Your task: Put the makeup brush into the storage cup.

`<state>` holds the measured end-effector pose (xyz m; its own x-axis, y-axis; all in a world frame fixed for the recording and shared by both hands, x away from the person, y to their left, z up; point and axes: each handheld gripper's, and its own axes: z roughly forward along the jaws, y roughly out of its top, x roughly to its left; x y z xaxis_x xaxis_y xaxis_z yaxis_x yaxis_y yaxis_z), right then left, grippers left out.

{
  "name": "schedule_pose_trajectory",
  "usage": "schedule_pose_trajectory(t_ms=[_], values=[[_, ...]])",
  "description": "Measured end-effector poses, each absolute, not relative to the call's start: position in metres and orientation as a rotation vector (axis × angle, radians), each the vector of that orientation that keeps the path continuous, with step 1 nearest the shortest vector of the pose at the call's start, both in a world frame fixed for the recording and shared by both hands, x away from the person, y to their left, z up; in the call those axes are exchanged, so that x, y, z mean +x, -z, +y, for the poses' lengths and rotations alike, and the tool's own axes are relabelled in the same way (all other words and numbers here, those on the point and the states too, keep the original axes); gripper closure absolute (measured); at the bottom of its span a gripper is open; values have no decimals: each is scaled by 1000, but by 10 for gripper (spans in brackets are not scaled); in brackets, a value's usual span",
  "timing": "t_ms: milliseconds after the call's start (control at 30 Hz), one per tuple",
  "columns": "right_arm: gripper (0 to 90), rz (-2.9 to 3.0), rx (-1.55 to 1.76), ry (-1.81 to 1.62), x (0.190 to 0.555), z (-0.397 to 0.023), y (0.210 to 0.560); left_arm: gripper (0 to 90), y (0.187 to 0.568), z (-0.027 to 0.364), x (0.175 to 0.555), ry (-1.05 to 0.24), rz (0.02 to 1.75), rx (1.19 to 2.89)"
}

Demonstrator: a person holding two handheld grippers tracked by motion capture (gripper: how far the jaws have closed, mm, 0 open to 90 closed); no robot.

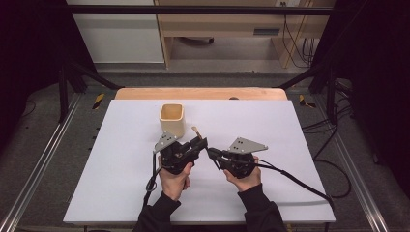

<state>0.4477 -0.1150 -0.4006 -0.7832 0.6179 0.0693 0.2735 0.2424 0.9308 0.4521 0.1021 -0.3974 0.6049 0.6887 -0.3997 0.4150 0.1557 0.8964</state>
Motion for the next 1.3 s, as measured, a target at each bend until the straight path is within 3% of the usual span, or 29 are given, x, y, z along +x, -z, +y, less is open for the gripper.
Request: schedule_pose_trajectory(t_ms=[367,400,667,833,1067,1300], values=[[844,2207,823,-1546,447,-113,401,818,396,98,447,-254,979,1439],[900,2206,815,-1544,446,-113,401,827,396,97,446,-270,972,1446],[886,2197,820,-1547,446,-113,401,830,395,101,446,-300,954,1469],[762,2177,848,-1538,447,-114,400,829,393,107,447,-327,943,1495],[474,2158,920,-1479,453,-119,404,829,388,118,449,-381,909,1561],[255,2120,1006,-1411,457,-133,408,829,382,135,452,-424,905,1585]])
